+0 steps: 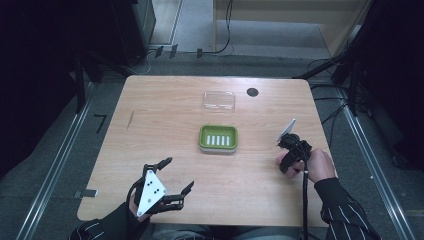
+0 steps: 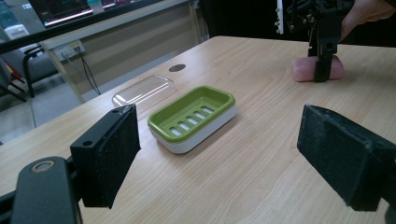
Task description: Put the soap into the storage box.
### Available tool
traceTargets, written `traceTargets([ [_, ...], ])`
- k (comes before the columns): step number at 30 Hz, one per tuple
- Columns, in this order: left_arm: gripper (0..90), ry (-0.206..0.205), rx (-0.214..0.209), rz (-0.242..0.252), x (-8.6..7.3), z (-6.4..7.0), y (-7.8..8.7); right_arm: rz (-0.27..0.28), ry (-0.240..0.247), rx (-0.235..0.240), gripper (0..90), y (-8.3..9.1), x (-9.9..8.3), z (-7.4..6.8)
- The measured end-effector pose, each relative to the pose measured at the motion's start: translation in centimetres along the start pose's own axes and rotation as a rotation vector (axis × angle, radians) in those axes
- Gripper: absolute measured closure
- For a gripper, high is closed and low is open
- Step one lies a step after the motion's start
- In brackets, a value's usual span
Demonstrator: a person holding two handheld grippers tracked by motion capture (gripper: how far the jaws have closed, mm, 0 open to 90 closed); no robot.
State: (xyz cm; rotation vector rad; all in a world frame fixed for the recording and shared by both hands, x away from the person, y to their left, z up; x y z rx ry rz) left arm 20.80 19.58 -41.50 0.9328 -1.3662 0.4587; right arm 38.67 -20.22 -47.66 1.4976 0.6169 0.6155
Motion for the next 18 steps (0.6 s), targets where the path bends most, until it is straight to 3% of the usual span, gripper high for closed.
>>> traceTargets([
  [18, 13.6, 0.000, 0.001, -0.001, 0.0, 0.0, 0.0, 0.015, 0.052, -0.007, 39.0, 1.3, -0.2, 0.0],
])
Point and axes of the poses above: each handheld gripper's, and its own axes: y roughly backward along the jaws, x roughly out of its top, z roughly to its right, the point moved 1 cm from there along -y, roughly forward along the jaws, and after that the axes turned 11 degrees about y, right-handed, at the moved point
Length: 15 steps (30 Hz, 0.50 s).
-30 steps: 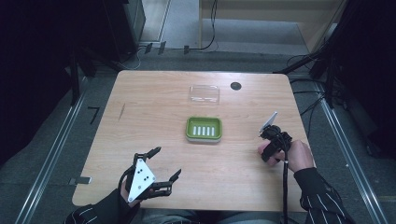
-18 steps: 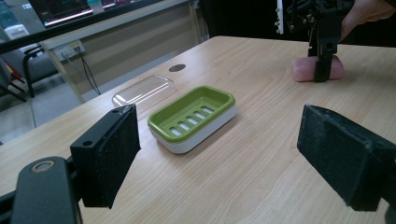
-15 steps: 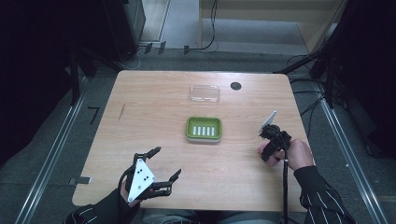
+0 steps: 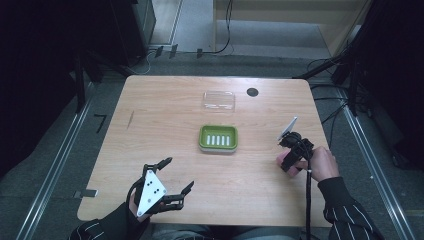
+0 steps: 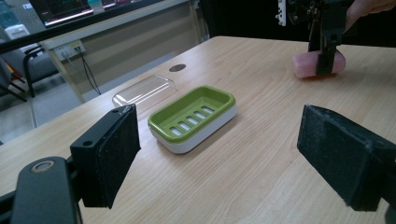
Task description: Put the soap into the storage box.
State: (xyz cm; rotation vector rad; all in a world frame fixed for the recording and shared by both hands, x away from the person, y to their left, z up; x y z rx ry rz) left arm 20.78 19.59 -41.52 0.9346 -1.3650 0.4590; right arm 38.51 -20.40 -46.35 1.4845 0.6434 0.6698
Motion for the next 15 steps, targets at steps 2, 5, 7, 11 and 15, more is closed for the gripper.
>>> traceTargets([
  [2, 13.7, 0.003, 0.001, 0.001, 0.0, 0.0, 0.0, -0.002, 0.010, -0.005, 39.0, 0.2, 0.0, -0.1],
  [5, 13.6, 0.004, 0.006, 0.000, -0.1, -0.1, 0.2, -0.007, 0.017, -0.006, 39.0, 0.4, 0.2, -0.2],
  [7, 13.6, 0.005, 0.010, 0.001, -0.1, -0.1, 0.3, -0.002, 0.023, -0.011, 39.0, 0.5, 0.2, -0.2],
  [11, 13.6, 0.008, 0.019, -0.001, -0.2, -0.2, 0.5, 0.002, 0.039, -0.015, 39.0, 0.8, 0.5, -0.3],
  [15, 13.7, 0.009, 0.024, -0.003, -0.2, -0.2, 0.7, 0.005, 0.058, -0.022, 39.0, 1.1, 1.1, -0.4],
])
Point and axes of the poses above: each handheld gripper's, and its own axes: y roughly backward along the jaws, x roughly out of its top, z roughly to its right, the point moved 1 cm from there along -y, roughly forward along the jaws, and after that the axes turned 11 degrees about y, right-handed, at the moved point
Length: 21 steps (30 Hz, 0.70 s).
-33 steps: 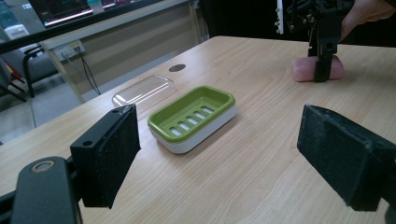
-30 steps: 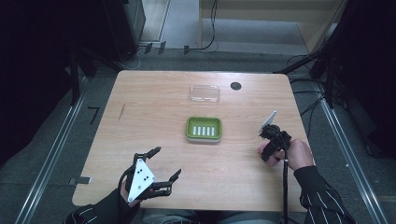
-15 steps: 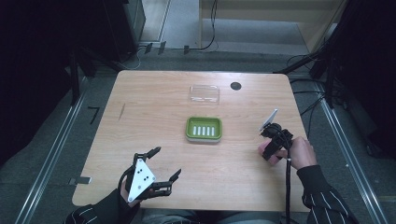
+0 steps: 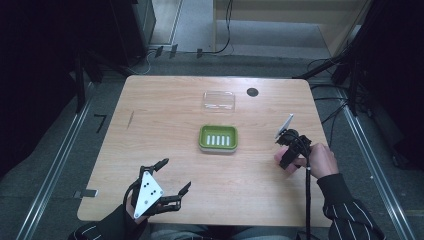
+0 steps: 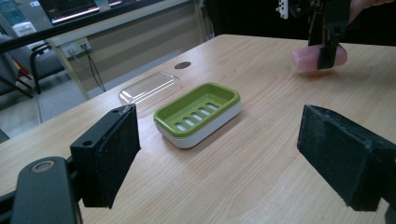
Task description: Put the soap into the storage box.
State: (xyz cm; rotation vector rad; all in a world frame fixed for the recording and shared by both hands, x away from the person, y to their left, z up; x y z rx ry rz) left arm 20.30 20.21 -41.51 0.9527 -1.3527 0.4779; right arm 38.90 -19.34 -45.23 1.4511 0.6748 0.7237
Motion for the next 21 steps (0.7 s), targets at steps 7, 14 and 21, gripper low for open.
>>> traceTargets([
  [7, 13.6, 0.009, 0.017, 0.002, -0.1, -0.1, 0.4, 0.005, 0.028, -0.012, 39.0, 0.4, 1.1, 0.0],
  [14, 13.6, 0.010, 0.027, 0.001, -0.2, -0.2, 0.7, 0.007, 0.046, -0.017, 39.0, 0.8, 2.3, 0.0],
  [21, 13.6, 0.014, 0.034, 0.000, -0.3, -0.2, 0.9, 0.016, 0.077, -0.026, 39.0, 1.2, 3.6, -0.1],
])
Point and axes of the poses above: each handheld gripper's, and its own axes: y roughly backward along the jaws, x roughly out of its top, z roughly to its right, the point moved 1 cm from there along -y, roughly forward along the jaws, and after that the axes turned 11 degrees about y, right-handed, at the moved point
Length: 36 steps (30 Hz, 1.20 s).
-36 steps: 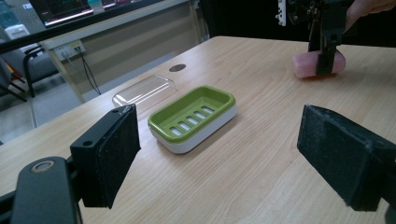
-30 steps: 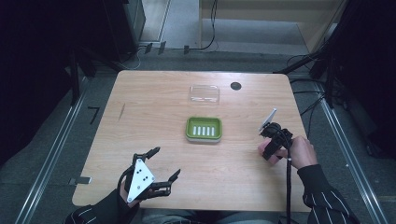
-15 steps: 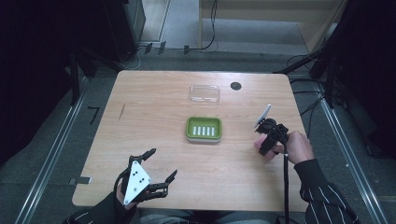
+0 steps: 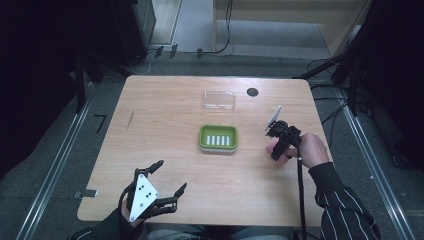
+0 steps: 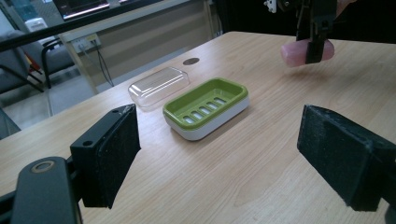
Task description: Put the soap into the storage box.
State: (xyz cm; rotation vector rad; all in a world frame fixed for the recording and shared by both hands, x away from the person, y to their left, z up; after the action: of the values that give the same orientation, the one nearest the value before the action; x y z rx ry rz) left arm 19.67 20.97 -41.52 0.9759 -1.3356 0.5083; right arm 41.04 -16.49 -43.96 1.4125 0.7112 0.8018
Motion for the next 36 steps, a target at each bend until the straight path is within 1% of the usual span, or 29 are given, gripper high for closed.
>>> traceTargets([
  [2, 13.6, 0.000, 0.002, -0.002, 0.0, 0.0, 0.1, -0.009, 0.007, 0.002, 39.0, 0.1, 0.3, 0.0],
  [6, 13.6, 0.003, 0.005, -0.001, 0.0, 0.0, 0.1, -0.007, 0.039, 0.002, 39.0, 0.0, 1.0, -0.1],
  [7, 13.6, 0.002, 0.005, -0.001, 0.0, 0.0, 0.1, -0.007, 0.039, -0.001, 39.0, 0.0, 1.2, -0.2],
  [10, 13.6, 0.002, 0.005, -0.002, -0.1, 0.0, 0.1, -0.010, 0.071, 0.000, 39.0, 0.1, 1.6, -0.2],
  [14, 13.6, 0.002, 0.007, -0.001, -0.1, 0.0, 0.2, -0.005, 0.096, -0.002, 39.0, 0.2, 2.2, -0.1],
  [20, 13.6, 0.003, 0.008, -0.001, -0.1, -0.1, 0.2, -0.002, 0.119, -0.007, 39.1, 0.3, 2.8, -0.1],
  [22, 13.7, 0.003, 0.009, -0.002, -0.1, -0.1, 0.2, 0.000, 0.117, -0.006, 39.1, 0.3, 3.0, -0.1],
  [23, 13.6, 0.004, 0.010, -0.002, -0.1, -0.1, 0.2, 0.002, 0.126, -0.008, 39.1, 0.4, 3.1, -0.1],
  [25, 13.6, 0.003, 0.010, -0.002, -0.1, -0.1, 0.2, 0.004, 0.125, -0.008, 39.0, 0.5, 3.3, -0.1],
  [27, 13.7, 0.003, 0.010, -0.002, -0.1, -0.1, 0.3, 0.006, 0.136, -0.010, 39.1, 0.6, 3.5, -0.1],
  [30, 13.6, 0.003, 0.011, -0.002, -0.1, -0.1, 0.3, 0.007, 0.137, -0.012, 39.1, 0.7, 3.7, -0.1],
  [31, 13.7, 0.004, 0.011, -0.002, -0.1, -0.1, 0.3, 0.005, 0.147, -0.019, 39.1, 0.8, 3.8, -0.1],
  [32, 13.6, 0.004, 0.011, -0.002, -0.1, -0.1, 0.3, 0.008, 0.144, -0.020, 39.1, 0.8, 4.0, -0.1],
  [33, 13.6, 0.004, 0.011, -0.001, -0.1, -0.1, 0.3, 0.011, 0.157, -0.023, 39.1, 0.9, 4.1, 0.0],
  [34, 13.6, 0.005, 0.011, -0.001, -0.1, -0.1, 0.3, 0.010, 0.155, -0.027, 39.1, 0.9, 4.2, -0.1],
  [36, 13.7, 0.005, 0.012, -0.001, -0.1, -0.1, 0.3, 0.015, 0.160, -0.021, 39.1, 1.0, 4.5, -0.2],
])
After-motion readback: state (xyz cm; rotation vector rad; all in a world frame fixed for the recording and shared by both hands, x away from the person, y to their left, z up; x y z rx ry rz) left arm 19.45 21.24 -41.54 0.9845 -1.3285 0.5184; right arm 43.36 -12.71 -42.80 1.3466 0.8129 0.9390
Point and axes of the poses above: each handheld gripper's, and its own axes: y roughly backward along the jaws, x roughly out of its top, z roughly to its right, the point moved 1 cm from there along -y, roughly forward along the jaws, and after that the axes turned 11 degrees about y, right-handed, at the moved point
